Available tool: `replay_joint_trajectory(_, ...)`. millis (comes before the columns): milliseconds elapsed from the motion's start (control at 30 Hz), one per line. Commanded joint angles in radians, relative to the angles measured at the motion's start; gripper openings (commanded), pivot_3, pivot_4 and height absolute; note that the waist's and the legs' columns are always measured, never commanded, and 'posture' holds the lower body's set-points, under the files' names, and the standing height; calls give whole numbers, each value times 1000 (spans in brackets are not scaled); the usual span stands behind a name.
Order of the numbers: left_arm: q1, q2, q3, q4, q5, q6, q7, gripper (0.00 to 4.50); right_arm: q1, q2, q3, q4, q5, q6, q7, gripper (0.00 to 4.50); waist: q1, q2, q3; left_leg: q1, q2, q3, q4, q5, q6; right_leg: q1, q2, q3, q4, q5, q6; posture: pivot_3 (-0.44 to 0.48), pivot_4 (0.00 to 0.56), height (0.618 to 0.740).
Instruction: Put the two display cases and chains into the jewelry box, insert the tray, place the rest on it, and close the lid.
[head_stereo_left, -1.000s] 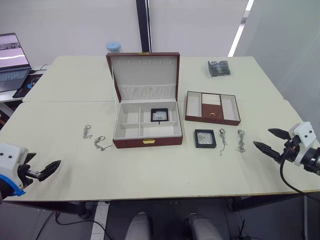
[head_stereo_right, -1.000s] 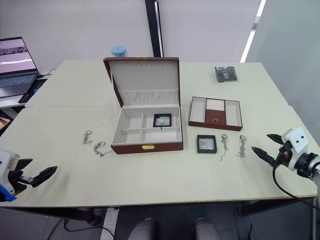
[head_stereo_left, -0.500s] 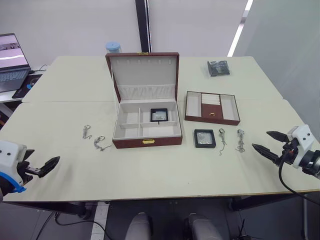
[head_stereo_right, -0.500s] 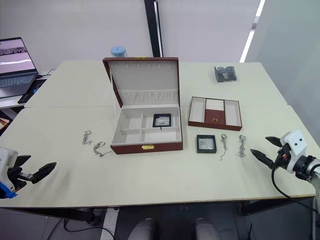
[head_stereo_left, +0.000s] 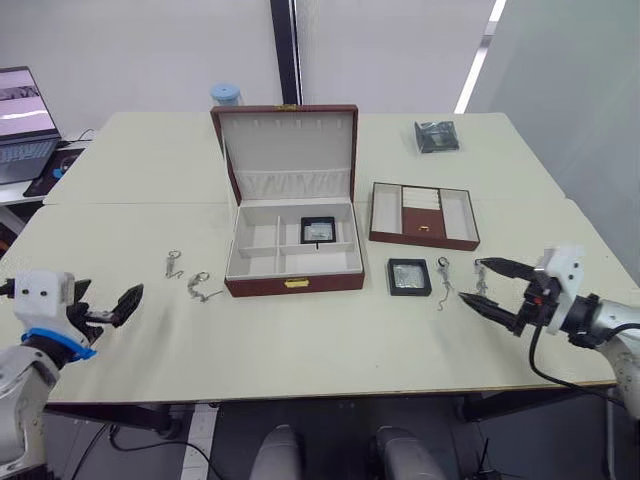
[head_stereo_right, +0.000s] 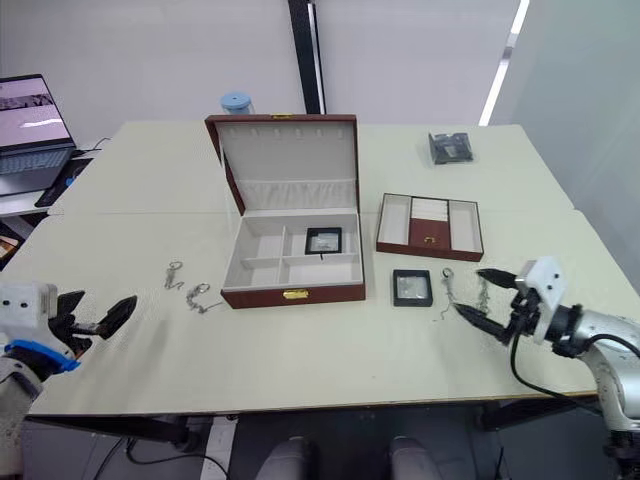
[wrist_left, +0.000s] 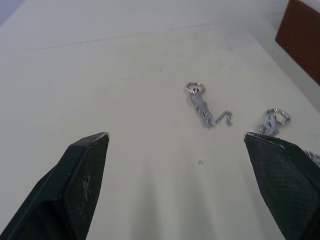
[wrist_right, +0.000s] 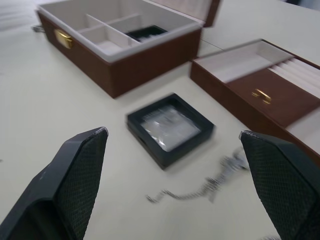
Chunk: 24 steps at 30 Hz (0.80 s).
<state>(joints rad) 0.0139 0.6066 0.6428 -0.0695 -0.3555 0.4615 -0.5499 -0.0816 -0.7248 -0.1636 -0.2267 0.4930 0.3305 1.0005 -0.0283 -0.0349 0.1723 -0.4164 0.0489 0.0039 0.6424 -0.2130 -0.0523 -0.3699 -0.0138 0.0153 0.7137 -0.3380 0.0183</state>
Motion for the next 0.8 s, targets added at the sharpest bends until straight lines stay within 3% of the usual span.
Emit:
replay_joint_trajectory(33,-37,-28,-28,-30,-12,17,69,4457,-48,20,57,-111,34,45,-11,4500,0,0,0,0,0,0,0,0,0,0,0,0,0,0,0,0,150,740)
replay_joint_trajectory(400,-160,-98,-130,160,51,-55,201,4457,-209,141,220,-112,2,85,-53,4500,0,-1,0,0,-1,-1,0,0,0,0,0,0,-1,0,0,0,150,740)
replay_joint_trajectory(800,-324,-68,-237,490,108,-193,145,4457,-224,183,255,-123,-11,94,-91,4500,3,-1,0,0,-1,-1,0,0,0,0,-1,-1,0,0,0,0,150,740)
